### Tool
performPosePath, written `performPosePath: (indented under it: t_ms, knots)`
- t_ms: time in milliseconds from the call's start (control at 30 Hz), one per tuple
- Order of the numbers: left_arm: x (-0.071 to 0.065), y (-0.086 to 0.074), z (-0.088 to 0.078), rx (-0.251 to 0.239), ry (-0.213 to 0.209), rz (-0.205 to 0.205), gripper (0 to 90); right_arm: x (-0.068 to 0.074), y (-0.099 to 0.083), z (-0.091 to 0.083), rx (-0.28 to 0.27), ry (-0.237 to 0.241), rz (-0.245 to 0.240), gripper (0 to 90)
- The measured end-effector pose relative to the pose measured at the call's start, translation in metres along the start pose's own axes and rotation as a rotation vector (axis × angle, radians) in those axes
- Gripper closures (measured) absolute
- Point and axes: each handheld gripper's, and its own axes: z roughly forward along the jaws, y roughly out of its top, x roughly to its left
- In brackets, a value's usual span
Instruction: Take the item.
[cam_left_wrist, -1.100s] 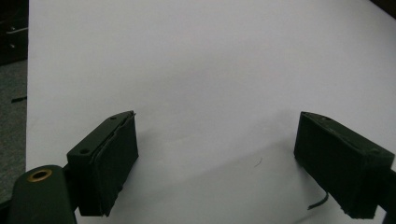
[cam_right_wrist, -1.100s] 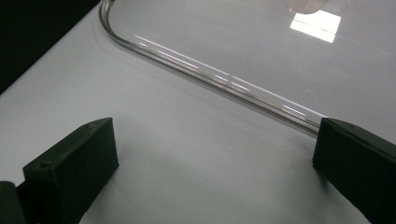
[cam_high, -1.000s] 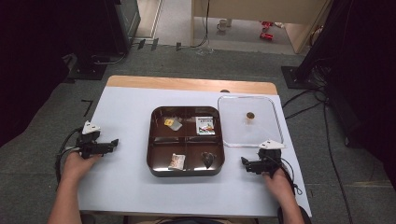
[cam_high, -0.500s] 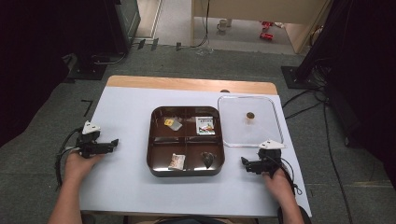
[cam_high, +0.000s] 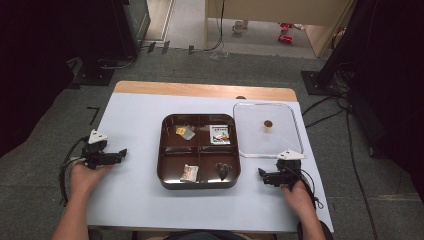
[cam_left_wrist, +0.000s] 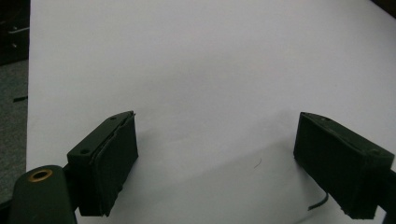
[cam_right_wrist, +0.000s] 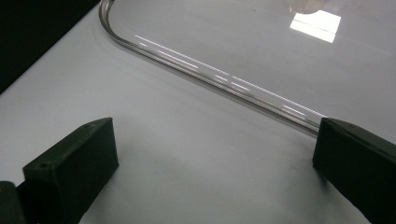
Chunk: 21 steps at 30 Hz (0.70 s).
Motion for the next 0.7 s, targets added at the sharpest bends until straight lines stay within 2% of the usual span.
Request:
performPosePath:
  t_ms: [233,367,467,567,700]
  knots:
    - [-0.001,0.004,0.0,0.021,0.015,-0.021,15.1,0.0,0.0,0.0,0.0,0.0,0.0,0.0]
    - [0.001,0.005,-0.002,0.021,0.036,-0.049,24.7,0.0,0.0,0.0,0.0,0.0,0.0,0.0]
    - [0.002,0.007,-0.003,0.029,0.035,-0.061,26.7,0.0,0.0,0.0,0.0,0.0,0.0,0.0]
    - [0.001,0.01,-0.004,0.027,0.017,-0.06,34.6,0.0,0.0,0.0,0.0,0.0,0.0,0.0]
    - [-0.002,0.017,-0.006,0.036,-0.023,-0.052,34.5,0.0,0.0,0.0,0.0,0.0,0.0,0.0]
